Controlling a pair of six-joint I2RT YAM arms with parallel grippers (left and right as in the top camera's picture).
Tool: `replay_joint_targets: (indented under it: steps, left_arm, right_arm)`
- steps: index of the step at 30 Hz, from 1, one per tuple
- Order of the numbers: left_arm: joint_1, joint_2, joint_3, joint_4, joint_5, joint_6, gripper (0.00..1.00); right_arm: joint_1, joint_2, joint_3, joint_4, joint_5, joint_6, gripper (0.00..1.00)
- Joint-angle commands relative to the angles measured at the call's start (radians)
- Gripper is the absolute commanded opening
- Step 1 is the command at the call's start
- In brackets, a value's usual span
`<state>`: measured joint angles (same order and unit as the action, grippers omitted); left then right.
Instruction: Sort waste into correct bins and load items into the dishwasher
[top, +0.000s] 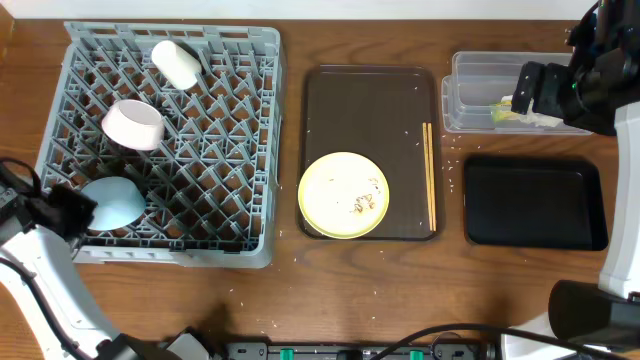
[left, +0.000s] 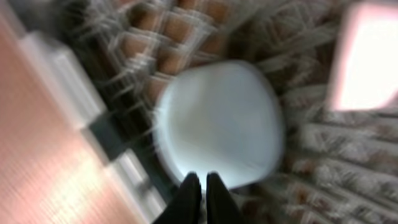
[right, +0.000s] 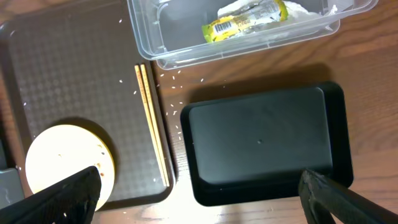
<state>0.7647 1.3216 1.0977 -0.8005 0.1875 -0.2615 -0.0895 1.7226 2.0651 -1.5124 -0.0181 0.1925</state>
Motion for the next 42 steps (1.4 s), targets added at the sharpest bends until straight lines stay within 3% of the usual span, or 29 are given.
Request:
replay_joint_targets:
  steps: [1, 7, 14, 17, 21, 24, 29, 36, 37, 39, 42]
  left_arm:
    - [-0.002, -0.049, 0.013, 0.093, 0.218, 0.0, 0.08]
    - [-0.04, 0.01, 0.009, 0.146, 0.114, 0.01, 0.08]
    - [-0.042, 0.138, 0.007, 0.144, 0.114, 0.01, 0.08]
    - [-0.042, 0.176, 0.007, 0.119, 0.105, 0.01, 0.08]
    - [-0.042, 0.195, 0.006, 0.049, -0.015, 0.009, 0.08]
    - [-0.041, 0.19, 0.007, 0.009, -0.096, -0.008, 0.08]
    - [-0.021, 0.151, 0.01, -0.036, -0.095, -0.072, 0.08]
    - [-0.004, -0.046, 0.056, -0.039, -0.091, -0.074, 0.07]
    - [-0.004, -0.082, 0.061, -0.035, -0.091, -0.073, 0.11]
    - [-0.004, -0.153, 0.062, -0.022, -0.092, -0.074, 0.38]
    - [-0.004, -0.235, 0.061, -0.013, -0.095, -0.073, 0.62]
  right_arm:
    - [-0.001, -0.023, 0.001, 0.002, 0.006, -0.014, 0.99]
    - [-0.001, -0.023, 0.001, 0.002, 0.006, -0.014, 0.99]
    - [-0.001, -0.023, 0.001, 0.001, 0.006, -0.014, 0.99]
    - [-0.001, -0.023, 0.001, 0.001, 0.006, -0.014, 0.99]
    - [-0.001, -0.023, 0.001, -0.003, 0.006, -0.014, 0.99]
    - [-0.001, -0.023, 0.001, -0.002, 0.006, -0.014, 0.99]
    - [-0.001, -0.023, 0.001, 0.002, 0.006, -0.014, 0.99]
    - [-0.001, -0.023, 0.001, 0.002, -0.114, -0.014, 0.99]
    - [-0.001, -0.023, 0.001, 0.005, -0.164, -0.014, 0.99]
    - [-0.001, -0.023, 0.001, 0.04, -0.266, -0.014, 0.99]
    - [0.005, -0.019, 0.001, 0.118, -0.391, -0.014, 0.99]
